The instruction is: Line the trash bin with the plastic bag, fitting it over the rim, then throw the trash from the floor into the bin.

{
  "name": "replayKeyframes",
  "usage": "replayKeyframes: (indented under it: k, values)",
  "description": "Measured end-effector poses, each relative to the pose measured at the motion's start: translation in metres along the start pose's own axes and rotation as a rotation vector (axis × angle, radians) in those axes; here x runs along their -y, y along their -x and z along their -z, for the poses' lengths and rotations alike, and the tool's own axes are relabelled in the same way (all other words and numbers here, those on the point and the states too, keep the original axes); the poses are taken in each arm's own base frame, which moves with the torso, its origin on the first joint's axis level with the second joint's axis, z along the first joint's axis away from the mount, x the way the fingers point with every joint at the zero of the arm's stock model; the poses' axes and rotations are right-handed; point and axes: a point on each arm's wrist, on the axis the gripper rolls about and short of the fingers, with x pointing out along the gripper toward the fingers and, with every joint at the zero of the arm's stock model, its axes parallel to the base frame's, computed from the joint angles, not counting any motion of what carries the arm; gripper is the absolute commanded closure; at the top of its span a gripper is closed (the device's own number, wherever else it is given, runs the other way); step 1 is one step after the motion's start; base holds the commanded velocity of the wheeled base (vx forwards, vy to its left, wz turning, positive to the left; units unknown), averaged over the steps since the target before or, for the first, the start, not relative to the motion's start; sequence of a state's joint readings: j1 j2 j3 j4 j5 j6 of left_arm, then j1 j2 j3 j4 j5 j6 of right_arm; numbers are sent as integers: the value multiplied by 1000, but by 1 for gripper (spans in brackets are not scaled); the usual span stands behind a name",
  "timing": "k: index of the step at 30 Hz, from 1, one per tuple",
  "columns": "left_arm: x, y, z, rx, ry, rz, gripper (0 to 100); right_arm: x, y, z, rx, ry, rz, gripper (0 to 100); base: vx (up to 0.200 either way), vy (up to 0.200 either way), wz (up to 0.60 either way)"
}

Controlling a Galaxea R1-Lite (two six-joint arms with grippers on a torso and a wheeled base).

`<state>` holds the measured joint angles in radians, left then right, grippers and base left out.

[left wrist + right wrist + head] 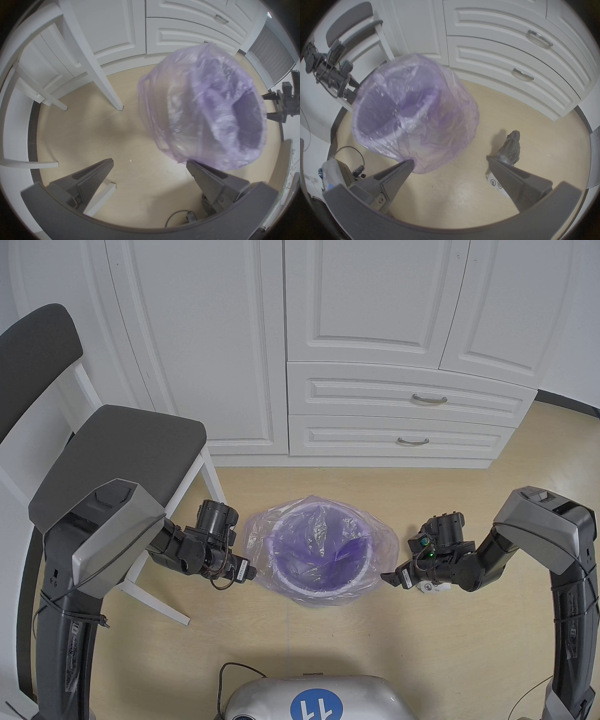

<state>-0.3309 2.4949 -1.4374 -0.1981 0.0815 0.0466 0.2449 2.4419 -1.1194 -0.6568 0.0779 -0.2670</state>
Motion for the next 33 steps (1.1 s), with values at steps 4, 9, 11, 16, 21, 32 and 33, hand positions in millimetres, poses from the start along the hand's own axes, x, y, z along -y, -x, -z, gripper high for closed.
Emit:
replayKeyframes:
  k: [4,9,11,16,21,32,33]
  values:
    - [2,24,-1,28,3,34,0,11,14,-12,43,-48,-1,0,0,0,0]
    - [2,48,-8,81,7,51,0,23,22,-27,99,-103,16,0,0,0,0]
    - [2,54,-11,99,10,51,0,28,22,-31,114,-117,25,0,0,0,0]
    - [1,60,-28,159,18,47,0,34,18,-37,141,-141,38,0,0,0,0]
    - [1,58,-51,237,75,44,0,31,0,-41,163,-225,29,0,0,0,0]
    - [7,14,-52,259,161,-9,0,9,-49,-36,140,-389,-23,0,0,0,0]
    - [7,10,-51,256,162,-9,0,7,-52,-33,130,-390,-26,0,0,0,0]
